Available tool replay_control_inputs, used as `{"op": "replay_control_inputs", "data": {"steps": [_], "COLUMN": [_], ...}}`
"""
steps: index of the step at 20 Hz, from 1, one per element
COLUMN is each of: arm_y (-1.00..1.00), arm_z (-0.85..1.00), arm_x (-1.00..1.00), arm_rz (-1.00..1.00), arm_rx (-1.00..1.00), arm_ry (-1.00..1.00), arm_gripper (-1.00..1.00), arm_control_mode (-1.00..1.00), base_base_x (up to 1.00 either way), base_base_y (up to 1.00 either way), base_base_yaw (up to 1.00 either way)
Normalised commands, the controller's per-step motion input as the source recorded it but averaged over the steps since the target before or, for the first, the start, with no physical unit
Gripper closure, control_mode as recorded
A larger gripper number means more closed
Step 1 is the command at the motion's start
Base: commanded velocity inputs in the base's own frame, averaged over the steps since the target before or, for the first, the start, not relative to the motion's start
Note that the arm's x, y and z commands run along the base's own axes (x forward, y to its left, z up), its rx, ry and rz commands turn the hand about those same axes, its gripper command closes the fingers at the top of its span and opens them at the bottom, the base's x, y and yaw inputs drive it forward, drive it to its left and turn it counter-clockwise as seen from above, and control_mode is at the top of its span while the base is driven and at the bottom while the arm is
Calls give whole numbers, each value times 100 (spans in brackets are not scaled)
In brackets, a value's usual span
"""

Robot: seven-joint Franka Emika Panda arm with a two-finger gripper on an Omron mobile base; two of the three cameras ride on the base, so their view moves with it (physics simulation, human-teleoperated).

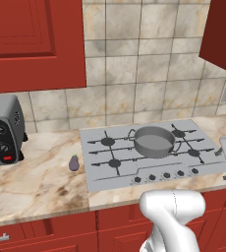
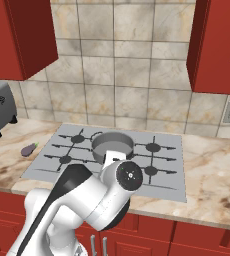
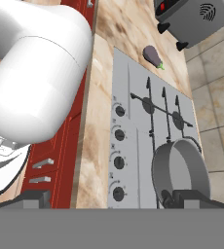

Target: Turn on the burner for the pot on the stove. Wait thirty seconds for the pot to heat up. Then add the eggplant to the pot.

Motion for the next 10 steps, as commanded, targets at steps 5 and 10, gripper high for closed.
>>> {"op": "replay_control_inputs", "data": {"steps": [5, 10], "arm_y": [16, 41], "arm_z": [11, 51], "arm_x": [2, 11], "arm_rz": [-3, -13], "arm_rx": [0, 0], "arm_ry": [0, 1], "arm_gripper": [-100, -100], "arm_control_mode": [-100, -100], "base_base_x": [0, 0], "base_base_y": [0, 0], "base_base_yaw": [0, 0]}}
